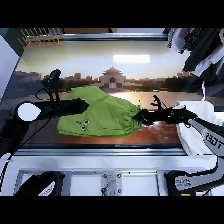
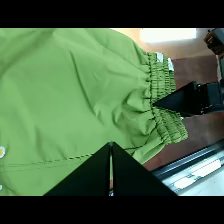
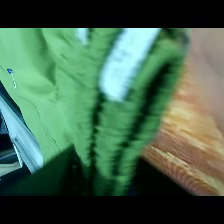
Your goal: Fold the clothes and pants, and hang the long-sleeved shirts on hangers.
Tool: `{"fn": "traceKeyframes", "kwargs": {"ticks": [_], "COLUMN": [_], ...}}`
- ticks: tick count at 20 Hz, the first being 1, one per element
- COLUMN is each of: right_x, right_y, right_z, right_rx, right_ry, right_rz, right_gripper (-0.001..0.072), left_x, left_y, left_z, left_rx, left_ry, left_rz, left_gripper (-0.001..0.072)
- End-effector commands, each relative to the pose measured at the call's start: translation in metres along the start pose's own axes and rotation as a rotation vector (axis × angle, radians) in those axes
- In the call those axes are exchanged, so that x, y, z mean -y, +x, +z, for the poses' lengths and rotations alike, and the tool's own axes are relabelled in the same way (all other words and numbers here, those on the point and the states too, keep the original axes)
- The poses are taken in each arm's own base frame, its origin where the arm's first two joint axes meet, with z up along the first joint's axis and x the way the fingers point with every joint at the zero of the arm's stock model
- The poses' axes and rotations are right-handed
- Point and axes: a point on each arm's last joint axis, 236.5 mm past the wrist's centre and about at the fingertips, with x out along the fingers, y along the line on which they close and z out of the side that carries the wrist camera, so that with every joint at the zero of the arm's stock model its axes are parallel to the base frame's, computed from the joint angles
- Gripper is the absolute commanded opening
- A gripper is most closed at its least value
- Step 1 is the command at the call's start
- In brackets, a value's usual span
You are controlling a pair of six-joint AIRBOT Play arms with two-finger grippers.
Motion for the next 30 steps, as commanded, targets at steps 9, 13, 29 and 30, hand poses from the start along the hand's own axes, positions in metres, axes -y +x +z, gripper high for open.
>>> {"fn": "traceKeyframes", "kwargs": {"ticks": [9,13,29,30], "right_x": [-0.047,-0.054,0.036,0.040], "right_y": [-0.123,-0.302,-0.456,-0.450], "right_z": [0.101,0.153,-0.024,-0.036], "right_rx": [0.268,0.676,0.881,0.860], "right_ry": [-0.184,-0.087,0.559,0.578], "right_rz": [-0.247,-0.411,-0.728,-0.749], "right_gripper": [0.0033,0.0033,0.0033,0.0033], "left_x": [0.000,0.000,-0.001,-0.001], "left_y": [-0.001,-0.001,-0.001,0.000], "left_z": [0.001,0.001,0.001,0.001], "left_rx": [0.002,0.002,0.002,0.002], "left_ry": [0.001,0.001,0.002,0.001], "left_rz": [0.001,0.001,0.002,0.002], "left_gripper": [0.0006,0.0006,0.0006,0.0006]}}
